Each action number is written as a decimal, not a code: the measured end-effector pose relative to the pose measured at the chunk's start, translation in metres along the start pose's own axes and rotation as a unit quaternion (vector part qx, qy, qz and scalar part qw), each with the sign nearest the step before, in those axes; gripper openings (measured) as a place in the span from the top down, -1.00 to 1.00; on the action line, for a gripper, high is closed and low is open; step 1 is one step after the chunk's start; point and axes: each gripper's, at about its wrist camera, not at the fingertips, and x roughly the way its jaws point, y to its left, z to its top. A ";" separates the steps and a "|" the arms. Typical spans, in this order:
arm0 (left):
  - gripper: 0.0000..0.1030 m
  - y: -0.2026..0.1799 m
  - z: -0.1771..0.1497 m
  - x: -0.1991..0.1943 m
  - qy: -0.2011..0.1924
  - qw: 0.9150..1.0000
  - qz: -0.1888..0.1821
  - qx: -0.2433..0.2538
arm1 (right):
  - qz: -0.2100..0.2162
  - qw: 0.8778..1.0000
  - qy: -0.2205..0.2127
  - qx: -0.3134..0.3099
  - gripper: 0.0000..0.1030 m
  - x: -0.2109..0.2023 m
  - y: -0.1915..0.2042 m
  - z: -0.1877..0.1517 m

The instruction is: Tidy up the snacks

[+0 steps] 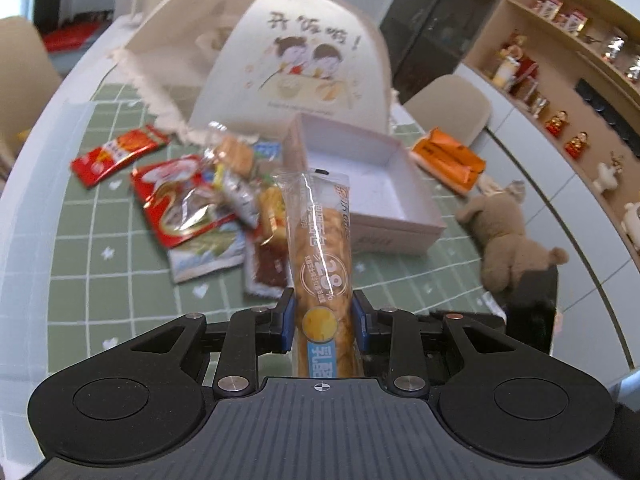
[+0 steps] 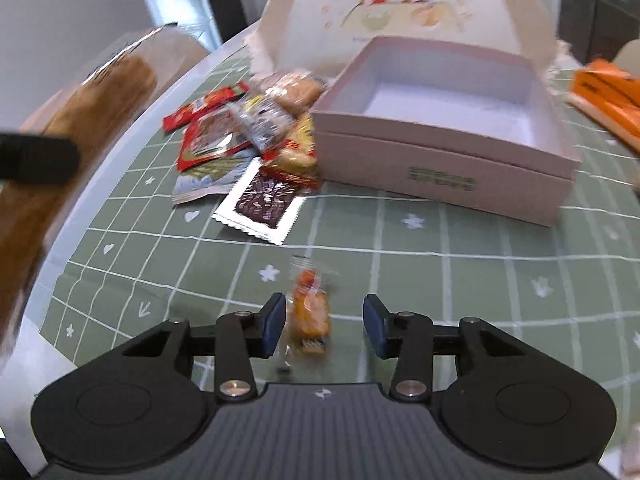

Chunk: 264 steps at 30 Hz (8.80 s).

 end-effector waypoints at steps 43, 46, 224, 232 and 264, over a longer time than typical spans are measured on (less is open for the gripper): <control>0.34 0.087 -0.038 -0.043 -0.069 0.988 -0.002 -0.135 | -0.061 0.994 -0.081 0.046 0.01 -0.091 -0.046 0.132; 0.34 0.073 -0.026 -0.067 -0.079 0.989 -0.026 -0.120 | -0.064 0.995 -0.077 -0.017 -0.03 -0.111 -0.021 0.113; 0.57 0.032 -0.070 0.046 0.180 0.983 -0.018 -0.035 | -0.103 0.993 -0.029 -0.051 -0.36 -0.025 -0.018 -0.008; 0.57 0.064 -0.056 0.053 0.109 0.988 0.049 -0.097 | -0.035 0.996 -0.003 -0.077 -0.39 -0.024 -0.005 -0.030; 0.57 0.009 -0.055 0.050 0.086 0.995 -0.044 -0.002 | -0.020 0.999 0.002 -0.040 -0.55 -0.038 -0.018 -0.033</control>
